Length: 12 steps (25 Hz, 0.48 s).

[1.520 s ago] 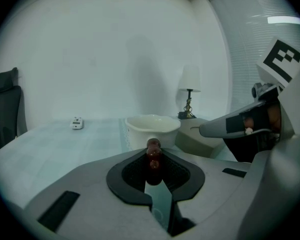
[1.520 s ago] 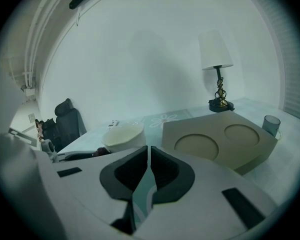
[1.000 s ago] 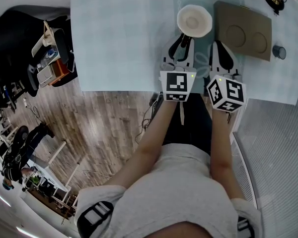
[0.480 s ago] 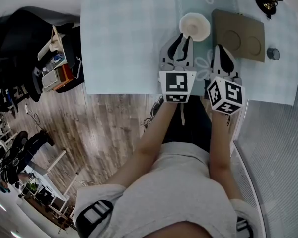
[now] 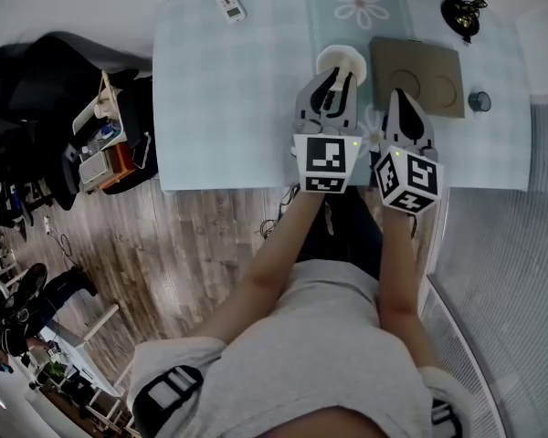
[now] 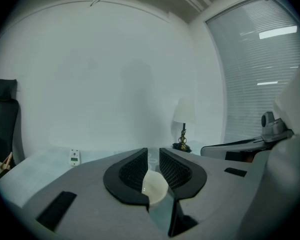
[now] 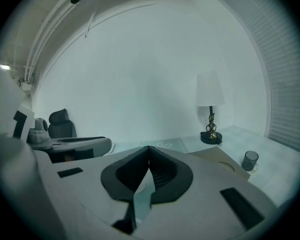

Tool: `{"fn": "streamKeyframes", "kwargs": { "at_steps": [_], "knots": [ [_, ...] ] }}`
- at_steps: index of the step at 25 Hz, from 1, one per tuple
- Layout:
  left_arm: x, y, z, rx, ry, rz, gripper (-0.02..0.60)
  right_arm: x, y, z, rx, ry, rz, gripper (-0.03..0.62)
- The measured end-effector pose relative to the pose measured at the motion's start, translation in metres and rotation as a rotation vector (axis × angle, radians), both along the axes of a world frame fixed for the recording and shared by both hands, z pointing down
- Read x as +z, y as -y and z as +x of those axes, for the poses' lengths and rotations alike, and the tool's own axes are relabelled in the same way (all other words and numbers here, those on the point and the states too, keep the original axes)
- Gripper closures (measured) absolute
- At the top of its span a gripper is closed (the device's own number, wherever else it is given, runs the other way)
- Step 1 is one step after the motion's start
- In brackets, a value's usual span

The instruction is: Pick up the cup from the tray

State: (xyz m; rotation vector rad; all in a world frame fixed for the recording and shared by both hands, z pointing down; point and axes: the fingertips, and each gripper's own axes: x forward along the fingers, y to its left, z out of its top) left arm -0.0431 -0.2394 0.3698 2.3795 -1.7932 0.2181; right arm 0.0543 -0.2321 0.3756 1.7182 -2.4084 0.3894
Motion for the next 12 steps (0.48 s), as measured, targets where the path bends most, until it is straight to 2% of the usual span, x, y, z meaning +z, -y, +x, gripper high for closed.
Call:
{"fn": "streamKeyframes", "kwargs": {
  "at_steps": [3,8,12],
  "knots": [
    [-0.006,-0.001,0.010,0.026,0.011,0.011,0.506,-0.006,-0.001,0.005,0.014,0.003,0.013,0.586],
    [-0.011,-0.003,0.026,0.067,0.021,0.022,0.556,-0.010,-0.001,0.009,0.024,0.006,0.023,0.585],
    [-0.013,-0.008,0.038,0.101,0.026,0.023,0.572,-0.013,-0.004,0.012,0.032,0.007,0.025,0.585]
  ]
}}
